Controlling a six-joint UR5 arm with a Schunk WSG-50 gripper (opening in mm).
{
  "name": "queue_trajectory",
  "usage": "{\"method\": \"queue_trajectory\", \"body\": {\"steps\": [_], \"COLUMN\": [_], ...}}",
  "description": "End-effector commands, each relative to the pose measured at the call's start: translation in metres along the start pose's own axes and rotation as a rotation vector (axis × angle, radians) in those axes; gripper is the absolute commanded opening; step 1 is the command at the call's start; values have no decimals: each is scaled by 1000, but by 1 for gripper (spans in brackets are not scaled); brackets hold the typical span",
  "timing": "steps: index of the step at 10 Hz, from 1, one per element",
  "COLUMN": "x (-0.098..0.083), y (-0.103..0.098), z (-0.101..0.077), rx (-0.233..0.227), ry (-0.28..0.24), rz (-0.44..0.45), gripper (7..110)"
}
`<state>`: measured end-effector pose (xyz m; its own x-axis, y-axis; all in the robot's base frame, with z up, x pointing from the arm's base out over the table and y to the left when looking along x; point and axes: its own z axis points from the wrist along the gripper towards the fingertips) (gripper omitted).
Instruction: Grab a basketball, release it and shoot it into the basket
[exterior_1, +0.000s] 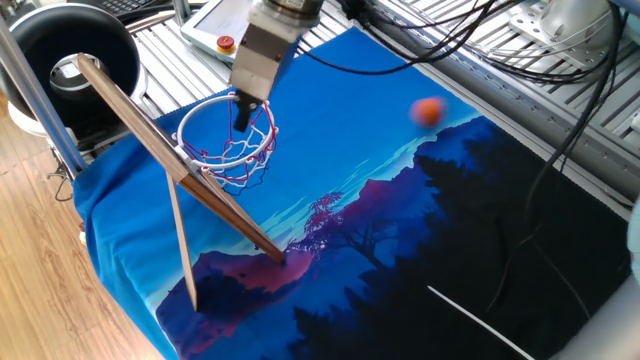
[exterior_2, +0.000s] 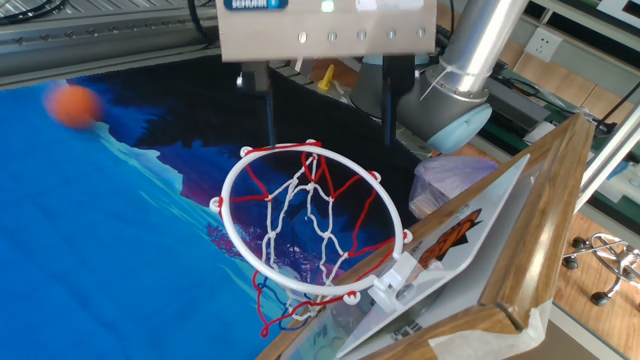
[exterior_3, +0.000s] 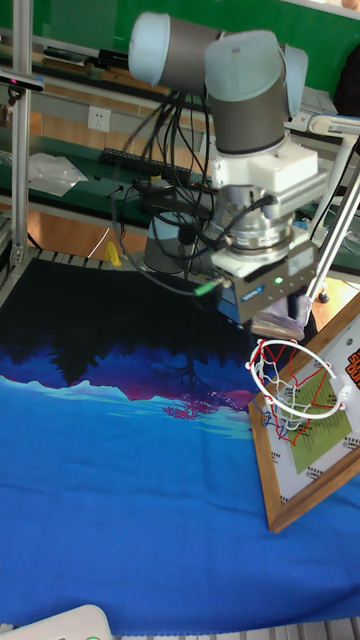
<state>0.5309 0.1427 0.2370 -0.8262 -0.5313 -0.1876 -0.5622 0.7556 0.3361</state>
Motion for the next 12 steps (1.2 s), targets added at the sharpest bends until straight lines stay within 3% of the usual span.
{"method": "queue_trajectory", "body": {"steps": [1, 3, 5, 6, 7, 8, 9, 10, 12], "x": [51, 66, 103, 115, 135, 147, 162, 174, 178], "y": [-25, -41, -48, -54, -53, -54, -51, -43, -36], "z": [-28, -35, -44, -42, -28, -5, 15, 32, 48], "rx": [37, 75, 95, 112, 98, 87, 78, 62, 93], "ry": [160, 210, 353, 388, 421, 410, 416, 421, 427], "rz": [23, -9, 14, 41, 74, 83, 100, 127, 200], "gripper": [66, 66, 66, 66, 66, 66, 44, 44, 44]}}
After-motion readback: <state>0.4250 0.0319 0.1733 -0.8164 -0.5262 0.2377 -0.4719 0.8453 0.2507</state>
